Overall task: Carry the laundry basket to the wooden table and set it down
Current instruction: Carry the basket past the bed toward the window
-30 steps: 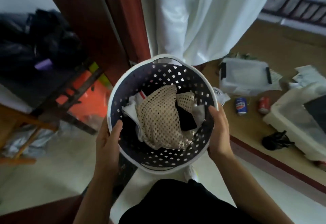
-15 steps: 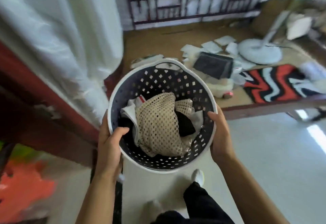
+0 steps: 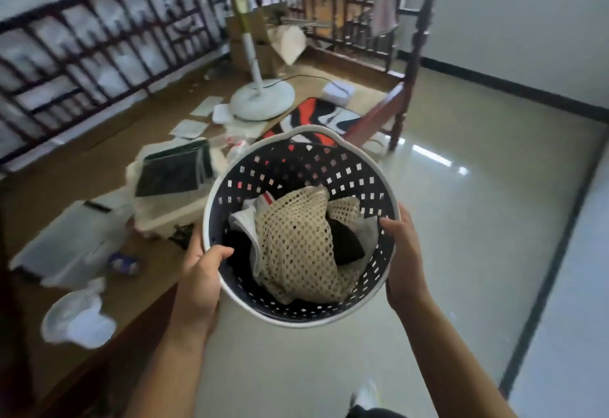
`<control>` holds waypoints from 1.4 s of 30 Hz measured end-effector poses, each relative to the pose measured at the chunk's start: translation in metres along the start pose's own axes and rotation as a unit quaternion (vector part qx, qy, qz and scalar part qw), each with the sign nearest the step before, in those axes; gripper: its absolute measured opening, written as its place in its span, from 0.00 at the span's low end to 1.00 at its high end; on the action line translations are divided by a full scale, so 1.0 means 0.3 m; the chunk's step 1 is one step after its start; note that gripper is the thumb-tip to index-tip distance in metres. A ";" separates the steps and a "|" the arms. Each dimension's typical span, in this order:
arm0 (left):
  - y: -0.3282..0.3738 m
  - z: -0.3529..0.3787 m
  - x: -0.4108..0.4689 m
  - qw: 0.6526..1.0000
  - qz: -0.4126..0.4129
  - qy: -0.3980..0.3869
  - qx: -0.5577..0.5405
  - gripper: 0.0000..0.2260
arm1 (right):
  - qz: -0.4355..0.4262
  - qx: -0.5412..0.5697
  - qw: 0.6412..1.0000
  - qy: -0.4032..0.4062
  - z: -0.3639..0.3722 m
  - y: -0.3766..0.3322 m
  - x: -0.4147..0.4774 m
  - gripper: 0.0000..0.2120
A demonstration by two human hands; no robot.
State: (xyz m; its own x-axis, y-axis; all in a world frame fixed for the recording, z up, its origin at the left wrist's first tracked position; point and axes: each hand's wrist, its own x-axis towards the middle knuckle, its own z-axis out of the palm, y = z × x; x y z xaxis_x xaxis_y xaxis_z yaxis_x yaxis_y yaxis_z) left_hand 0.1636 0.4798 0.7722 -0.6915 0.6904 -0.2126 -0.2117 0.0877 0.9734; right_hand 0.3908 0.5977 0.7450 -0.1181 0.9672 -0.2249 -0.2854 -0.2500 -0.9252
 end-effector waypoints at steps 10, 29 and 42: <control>-0.027 0.669 0.239 0.997 -0.030 -0.063 -0.011 0.25 | -0.002 -0.015 0.995 0.094 -0.357 -0.214 0.447 0.28; 0.037 2.202 0.757 0.924 -0.036 -0.373 0.081 0.29 | -0.123 0.061 0.927 0.350 -1.034 -0.723 1.292 0.31; 0.019 3.065 0.963 0.935 -0.049 -0.344 0.076 0.30 | -0.091 0.039 0.952 0.291 -1.543 -1.100 2.057 0.20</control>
State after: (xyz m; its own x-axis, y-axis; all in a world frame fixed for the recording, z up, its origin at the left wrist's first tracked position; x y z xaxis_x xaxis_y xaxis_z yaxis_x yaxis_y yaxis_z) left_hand 0.5977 1.3402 0.7950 -0.0554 0.9675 -0.2466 -0.1147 0.2392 0.9642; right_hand 0.8525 1.2980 0.7701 0.4800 0.8505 -0.2152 -0.3234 -0.0565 -0.9446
